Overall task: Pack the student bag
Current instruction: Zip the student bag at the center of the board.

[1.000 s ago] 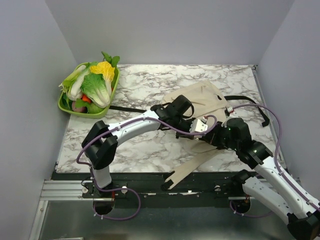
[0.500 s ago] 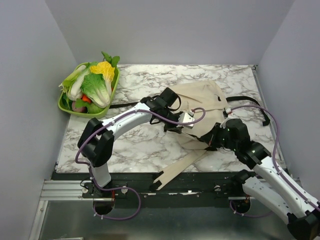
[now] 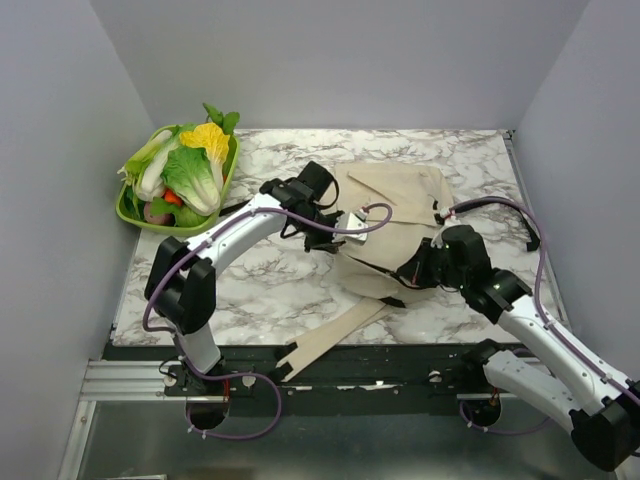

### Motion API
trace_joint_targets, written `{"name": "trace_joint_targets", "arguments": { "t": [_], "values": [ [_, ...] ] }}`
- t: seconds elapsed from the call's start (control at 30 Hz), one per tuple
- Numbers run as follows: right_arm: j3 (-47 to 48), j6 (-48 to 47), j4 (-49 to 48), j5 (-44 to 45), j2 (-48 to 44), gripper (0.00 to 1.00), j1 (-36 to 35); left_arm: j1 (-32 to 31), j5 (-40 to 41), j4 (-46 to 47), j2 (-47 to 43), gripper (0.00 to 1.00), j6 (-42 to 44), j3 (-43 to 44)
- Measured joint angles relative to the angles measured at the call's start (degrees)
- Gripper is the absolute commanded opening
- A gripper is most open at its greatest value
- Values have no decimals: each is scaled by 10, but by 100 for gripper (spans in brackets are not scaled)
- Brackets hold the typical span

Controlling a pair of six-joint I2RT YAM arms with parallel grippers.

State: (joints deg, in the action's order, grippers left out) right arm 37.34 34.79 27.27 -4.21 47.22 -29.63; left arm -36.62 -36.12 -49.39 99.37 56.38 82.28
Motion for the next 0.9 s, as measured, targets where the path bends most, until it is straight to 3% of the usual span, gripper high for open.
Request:
{"name": "trace_joint_targets", "arguments": {
  "t": [0.27, 0.63, 0.87, 0.9],
  "values": [
    [2, -17, 6, 3, 4, 1, 0, -42, 36, -48, -36, 0, 19, 14],
    [2, -26, 37, 18, -55, 1, -2, 83, 30, -19, -17, 0, 47, -49],
    [2, -23, 23, 18, -44, 1, -4, 97, 37, 1, 6, 1, 24, -20],
    [2, -23, 21, 18, -44, 1, -4, 97, 37, -2, 14, 7, 17, -3]
  ]
}}
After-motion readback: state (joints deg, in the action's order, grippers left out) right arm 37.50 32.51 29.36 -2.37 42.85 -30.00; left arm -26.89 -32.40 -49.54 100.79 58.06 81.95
